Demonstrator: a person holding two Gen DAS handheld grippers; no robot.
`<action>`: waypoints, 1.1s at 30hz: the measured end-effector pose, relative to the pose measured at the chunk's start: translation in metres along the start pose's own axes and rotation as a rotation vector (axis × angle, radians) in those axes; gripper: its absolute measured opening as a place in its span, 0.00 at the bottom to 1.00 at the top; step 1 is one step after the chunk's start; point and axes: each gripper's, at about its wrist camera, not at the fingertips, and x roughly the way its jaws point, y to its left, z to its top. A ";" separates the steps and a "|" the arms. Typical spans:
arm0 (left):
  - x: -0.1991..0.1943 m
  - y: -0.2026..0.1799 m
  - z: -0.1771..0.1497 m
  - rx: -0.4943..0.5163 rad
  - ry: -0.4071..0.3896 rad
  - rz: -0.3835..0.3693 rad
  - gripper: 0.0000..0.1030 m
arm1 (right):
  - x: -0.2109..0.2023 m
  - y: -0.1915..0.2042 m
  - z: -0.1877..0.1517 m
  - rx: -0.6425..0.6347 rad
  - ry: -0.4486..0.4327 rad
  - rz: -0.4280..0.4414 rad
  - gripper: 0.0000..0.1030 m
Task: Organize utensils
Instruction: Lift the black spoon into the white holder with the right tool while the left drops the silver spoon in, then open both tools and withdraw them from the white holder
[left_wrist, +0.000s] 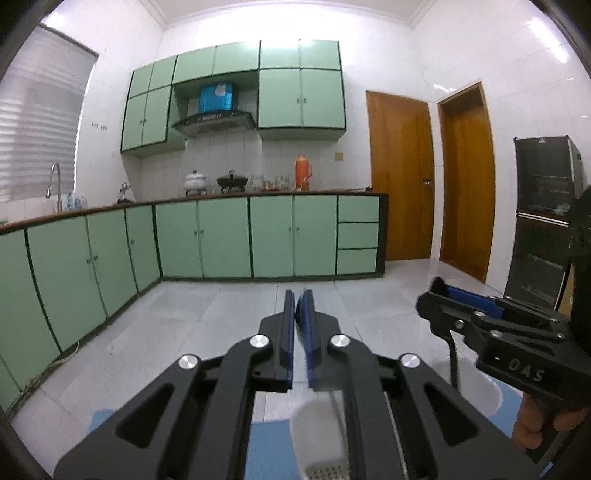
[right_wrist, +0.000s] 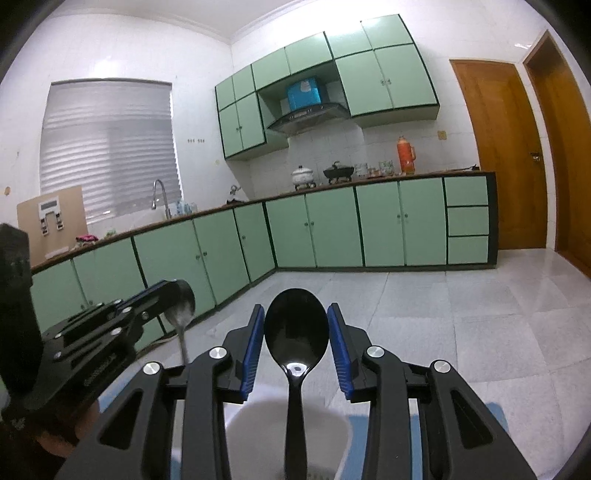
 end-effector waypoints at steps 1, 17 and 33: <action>-0.002 0.001 -0.001 -0.003 0.005 0.005 0.16 | -0.003 0.001 -0.002 0.001 0.009 -0.002 0.44; -0.143 0.004 -0.028 -0.012 0.123 0.049 0.87 | -0.128 0.006 -0.035 0.089 0.121 -0.128 0.93; -0.227 -0.006 -0.131 -0.105 0.490 0.093 0.88 | -0.230 0.046 -0.148 0.078 0.396 -0.229 0.71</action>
